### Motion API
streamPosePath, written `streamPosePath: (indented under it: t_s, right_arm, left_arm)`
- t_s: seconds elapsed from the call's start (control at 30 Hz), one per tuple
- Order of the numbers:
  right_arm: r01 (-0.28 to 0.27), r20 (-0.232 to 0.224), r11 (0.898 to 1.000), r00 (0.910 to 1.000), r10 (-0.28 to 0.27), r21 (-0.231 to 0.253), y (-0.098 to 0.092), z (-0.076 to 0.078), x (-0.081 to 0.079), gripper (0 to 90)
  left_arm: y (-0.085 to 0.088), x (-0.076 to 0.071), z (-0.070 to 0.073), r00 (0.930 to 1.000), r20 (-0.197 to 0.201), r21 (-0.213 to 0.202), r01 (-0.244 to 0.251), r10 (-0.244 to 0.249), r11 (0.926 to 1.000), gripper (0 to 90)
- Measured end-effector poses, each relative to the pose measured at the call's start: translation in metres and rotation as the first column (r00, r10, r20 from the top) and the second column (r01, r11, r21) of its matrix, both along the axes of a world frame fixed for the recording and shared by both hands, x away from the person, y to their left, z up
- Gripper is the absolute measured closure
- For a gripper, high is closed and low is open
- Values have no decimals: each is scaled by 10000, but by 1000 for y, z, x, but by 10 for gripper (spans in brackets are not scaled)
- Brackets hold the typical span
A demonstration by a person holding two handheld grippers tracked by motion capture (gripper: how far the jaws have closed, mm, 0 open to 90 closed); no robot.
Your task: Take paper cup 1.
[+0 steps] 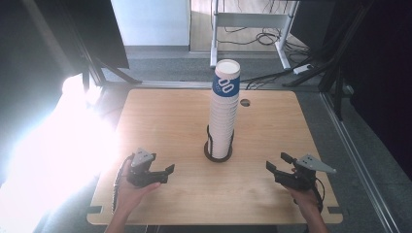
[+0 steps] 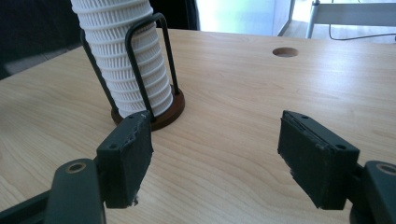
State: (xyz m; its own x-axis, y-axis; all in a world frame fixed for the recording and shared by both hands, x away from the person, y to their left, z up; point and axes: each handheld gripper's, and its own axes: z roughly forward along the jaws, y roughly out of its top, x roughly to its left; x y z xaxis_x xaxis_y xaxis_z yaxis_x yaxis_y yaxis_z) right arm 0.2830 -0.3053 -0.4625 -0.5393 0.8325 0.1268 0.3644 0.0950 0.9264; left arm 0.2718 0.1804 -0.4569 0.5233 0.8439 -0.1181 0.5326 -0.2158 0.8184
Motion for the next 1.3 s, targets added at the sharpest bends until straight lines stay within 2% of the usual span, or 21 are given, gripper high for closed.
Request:
streamPosePath:
  t_s: [0.2, 0.3, 0.43, 0.5, 0.57, 0.6, 0.77, 0.83, 0.97, 1.0, 1.07, 1.13, 1.3]
  right_arm:
    - [-6, 154, 10000, 9999, 7, -35, 1, 1, 5, 262]
    - [-11, 186, 10000, 9998, 12, -55, 2, 0, 7, 259]
    - [-188, 223, 9996, 9996, 193, -232, 0, 1, 2, 254]
    - [-87, 362, 9995, 9993, 98, -302, -2, 2, 0, 250]
    - [-51, 263, 10000, 9996, 50, 24, -5, 4, -1, 250]
    - [-1, 278, 10000, 9996, 2, -10, -7, 6, 0, 258]
    - [-96, 263, 9997, 9996, 103, -245, -10, 7, 1, 263]
    - [-73, 191, 9996, 9998, 78, -260, -11, 5, 2, 263]
    - [-35, 135, 9987, 9999, 42, -499, -12, 3, 3, 262]
    - [-41, 140, 9989, 9999, 47, -460, -12, 5, 0, 262]
    - [-9, 181, 9988, 9998, 18, -481, -12, 5, -2, 262]
    - [-36, 226, 9990, 9997, 47, -452, -12, 7, -5, 263]
    - [-5, 265, 9993, 9996, 16, -380, -9, 5, -7, 263]
  left_arm:
    - [5, 0, -5, 9999, -139, 29, -52, 53, 10000, 174]
    - [5, -4, 0, 10000, 1, 88, 5, -5, 10000, 169]
    - [6, -6, 5, 9997, 88, -266, 209, -207, 9994, 170]
    - [5, -7, 5, 9995, 36, -274, 309, -308, 9991, 170]
    - [2, -8, 5, 9992, 133, -153, 372, -370, 9992, 170]
    - [-1, -8, 4, 9988, 305, -9, 386, -386, 9993, 170]
    - [-4, -1, -4, 9984, 431, 246, 357, -368, 9991, 192]
    - [-6, 3, -8, 9977, 497, 124, 451, -457, 9989, 202]
    - [-14, 9, -11, 9972, 433, 243, 604, -614, 9979, 223]
    - [-19, 10, -11, 9967, 196, 387, 785, -793, 9962, 230]
    - [-21, 10, -10, 9959, 54, 399, 904, -907, 9951, 226]
    - [-25, 11, -8, 9938, -42, 328, 1110, -1109, 9933, 183]
    - [-33, 14, 1, 9901, 216, -108, 1392, -1389, 9902, 148]
